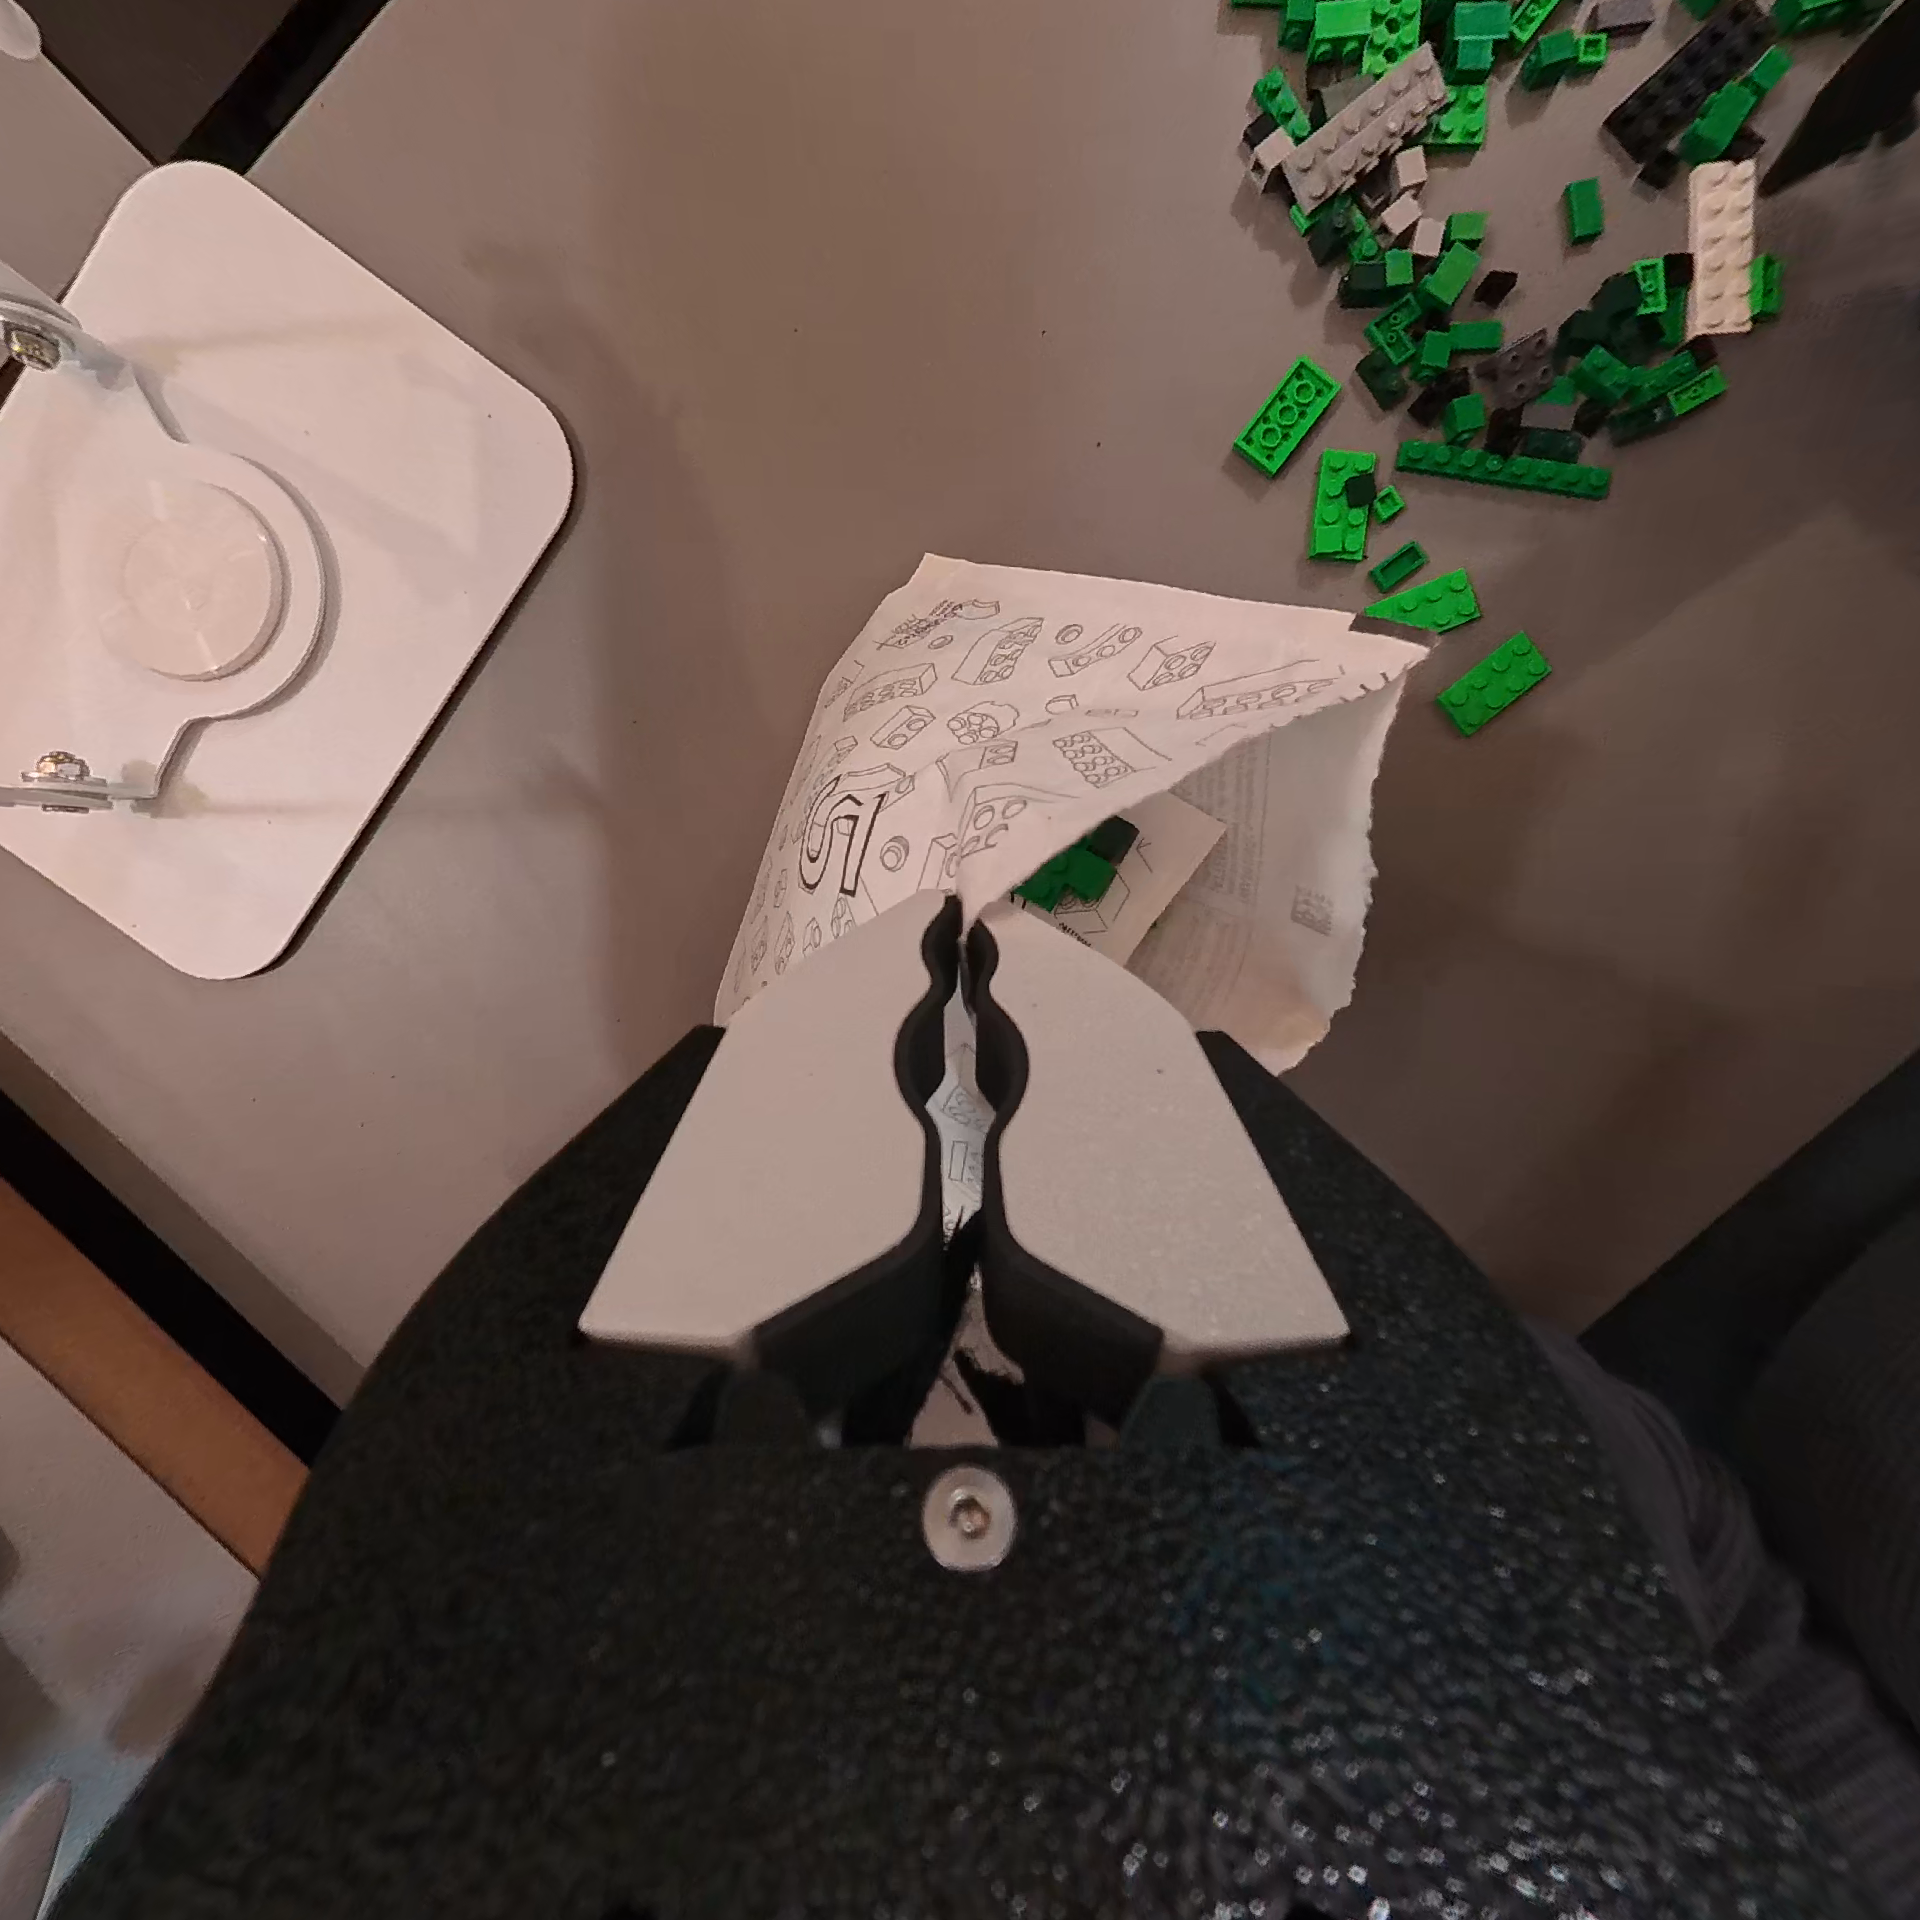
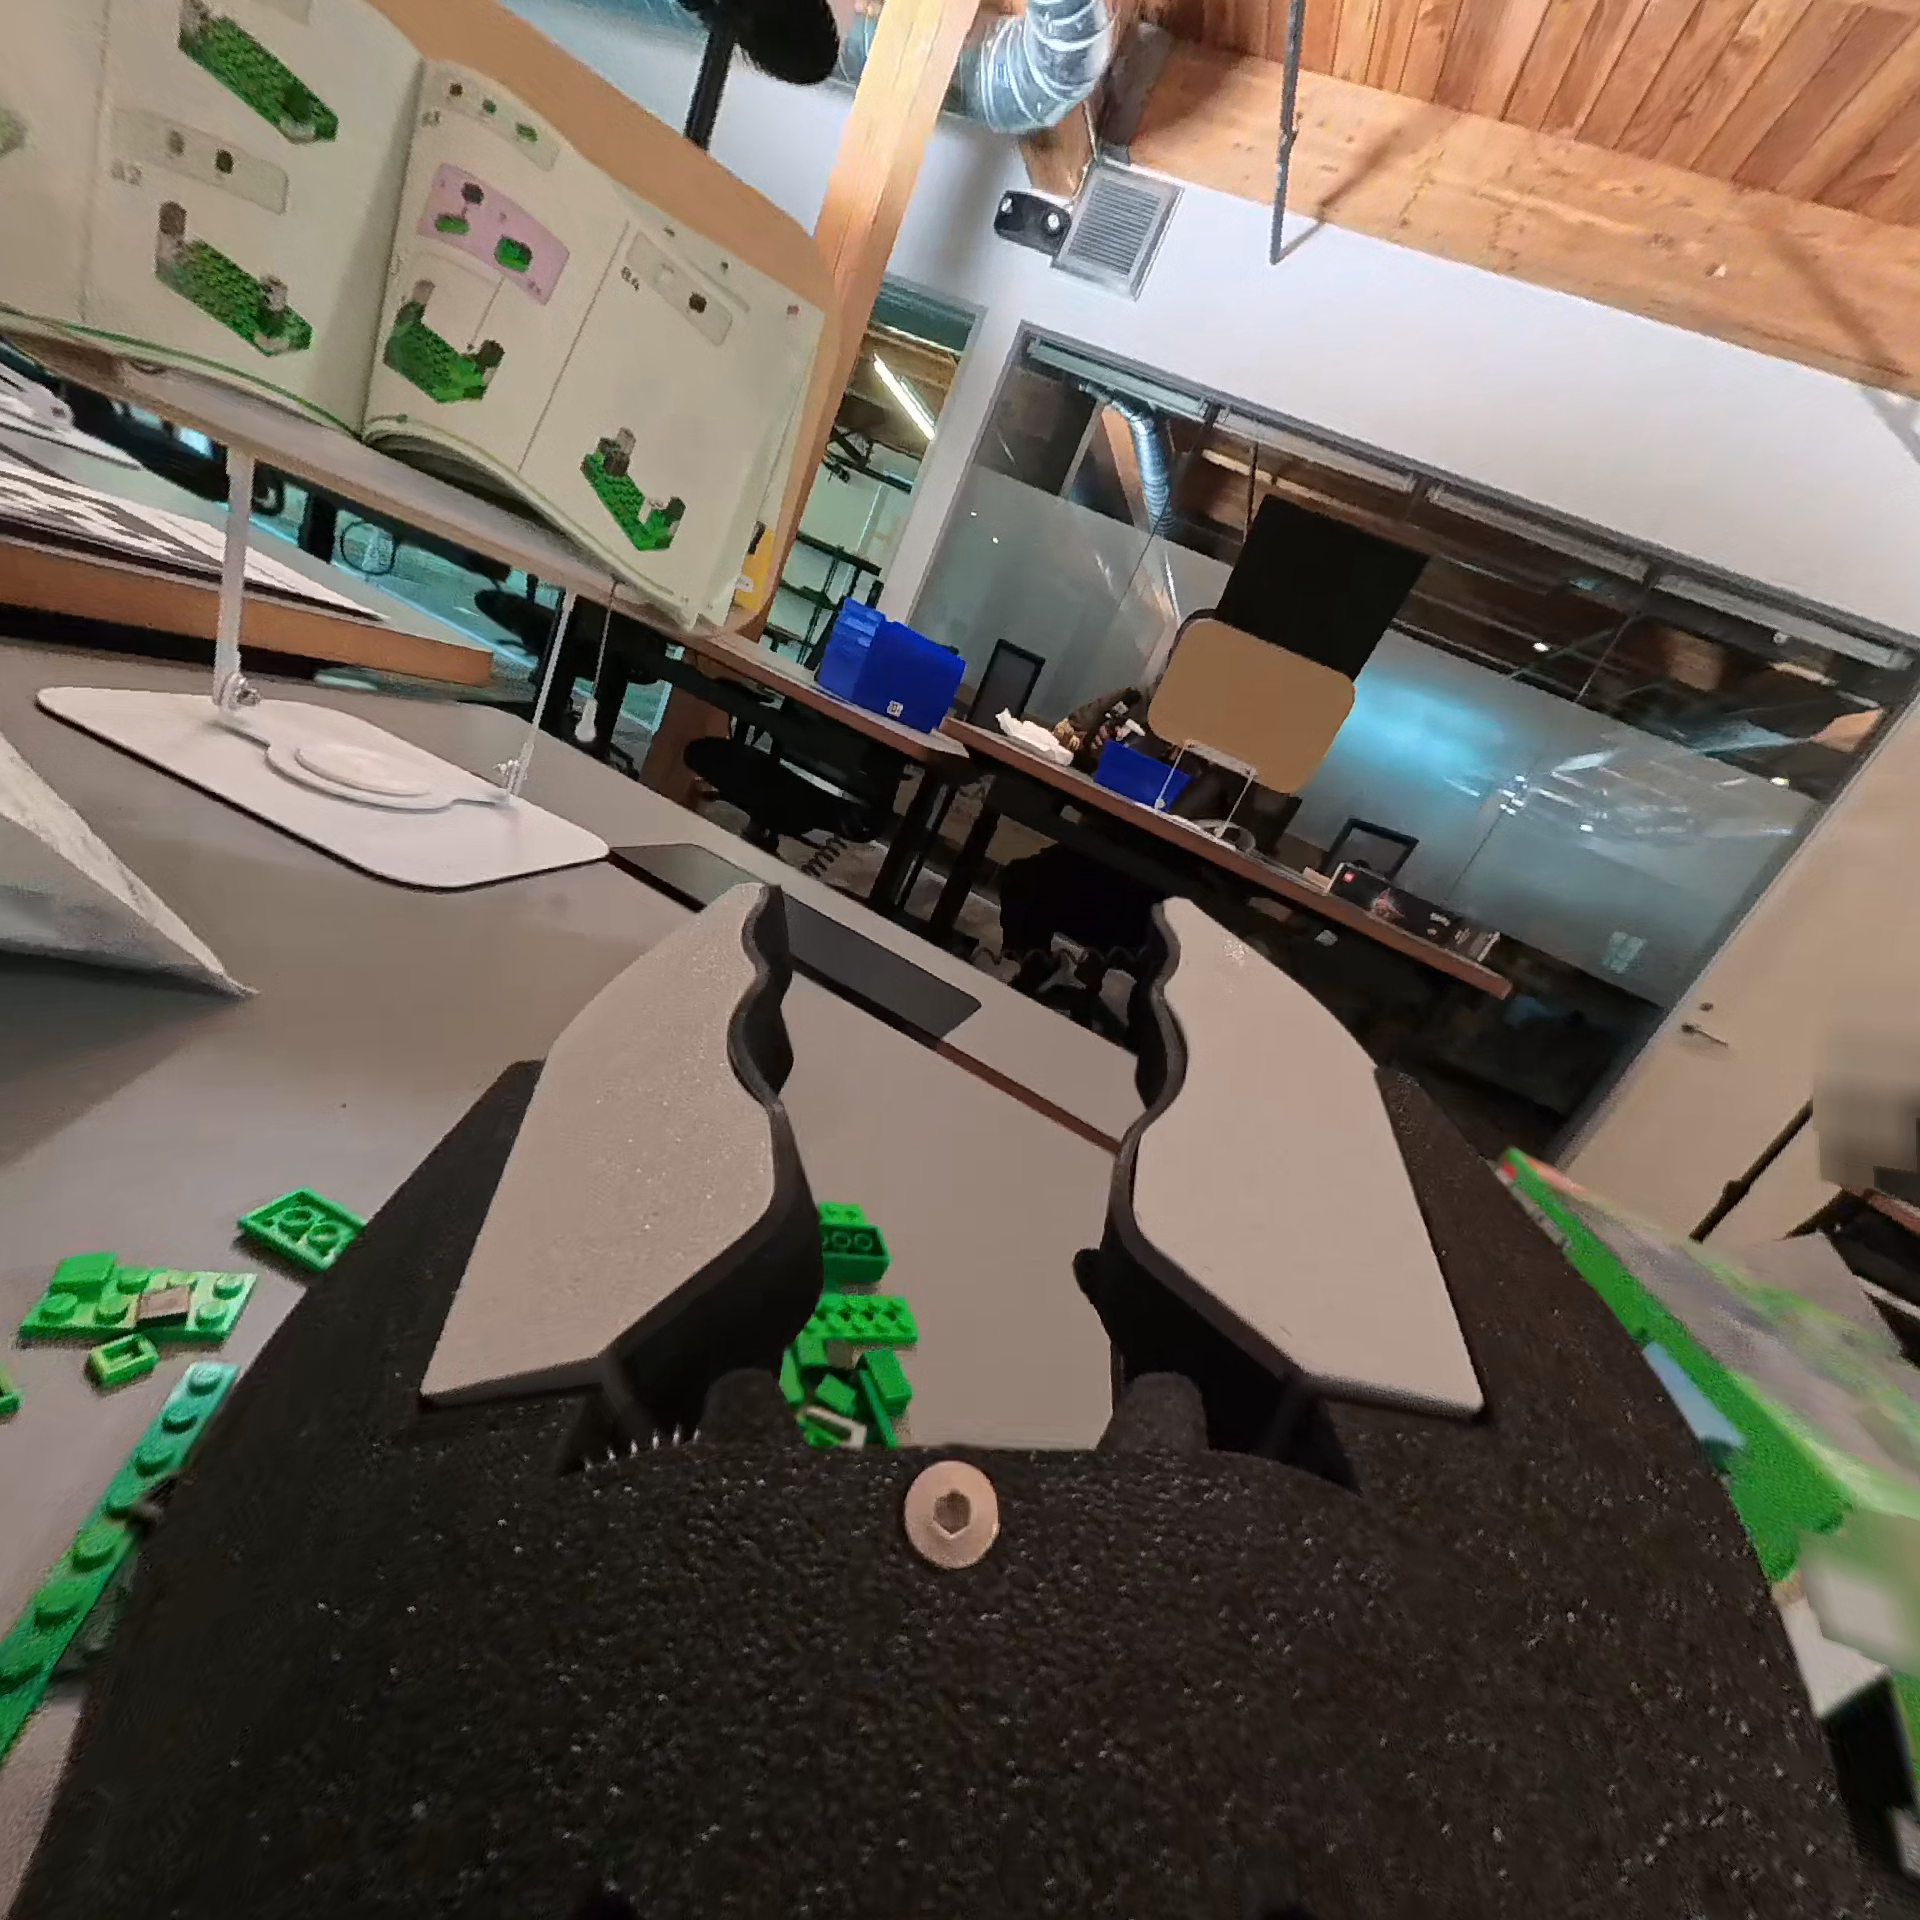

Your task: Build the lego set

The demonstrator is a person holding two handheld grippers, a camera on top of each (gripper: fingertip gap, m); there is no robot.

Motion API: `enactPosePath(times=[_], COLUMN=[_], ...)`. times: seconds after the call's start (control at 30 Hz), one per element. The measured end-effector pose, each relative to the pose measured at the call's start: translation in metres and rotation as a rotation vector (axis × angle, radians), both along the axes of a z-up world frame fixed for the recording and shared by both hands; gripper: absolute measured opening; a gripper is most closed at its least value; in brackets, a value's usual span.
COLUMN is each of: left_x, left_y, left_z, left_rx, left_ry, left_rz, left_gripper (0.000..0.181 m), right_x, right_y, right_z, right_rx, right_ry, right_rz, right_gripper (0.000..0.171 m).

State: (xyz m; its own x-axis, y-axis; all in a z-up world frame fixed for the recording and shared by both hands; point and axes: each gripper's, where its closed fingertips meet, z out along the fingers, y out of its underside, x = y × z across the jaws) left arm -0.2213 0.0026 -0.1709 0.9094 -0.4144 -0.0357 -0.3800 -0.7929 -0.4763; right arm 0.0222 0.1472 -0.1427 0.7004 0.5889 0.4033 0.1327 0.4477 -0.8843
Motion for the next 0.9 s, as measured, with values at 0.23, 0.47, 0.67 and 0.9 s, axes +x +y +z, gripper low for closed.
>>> enactPosePath(times=[0.23, 0.47, 0.67, 0.9], left_x=[-0.001, 0.002, 0.004, 0.007], left_y=[0.000, 0.004, 0.003, 0.004], left_z=[0.000, 0.000, -0.001, -0.002], left_rx=[-0.001, -0.003, 0.000, -0.004], left_ry=[0.008, -0.001, -0.014, -0.021], left_rz=[0.005, -0.009, -0.022, -0.046], left_gripper=[0.000, 0.000, 0.000, 0.000], right_x=[-0.010, -0.026, -0.026, -0.029], right_y=[0.006, -0.033, -0.088, -0.117], right_z=[-0.017, -0.061, -0.110, -0.138], right_rx=[-0.040, -0.560, -0.874, -0.978], right_ry=[-0.086, -0.480, -0.755, -0.840], right_rz=[0.037, 0.538, 0.699, 0.480], right_gripper=[0.066, 0.058, 0.039, 0.024])
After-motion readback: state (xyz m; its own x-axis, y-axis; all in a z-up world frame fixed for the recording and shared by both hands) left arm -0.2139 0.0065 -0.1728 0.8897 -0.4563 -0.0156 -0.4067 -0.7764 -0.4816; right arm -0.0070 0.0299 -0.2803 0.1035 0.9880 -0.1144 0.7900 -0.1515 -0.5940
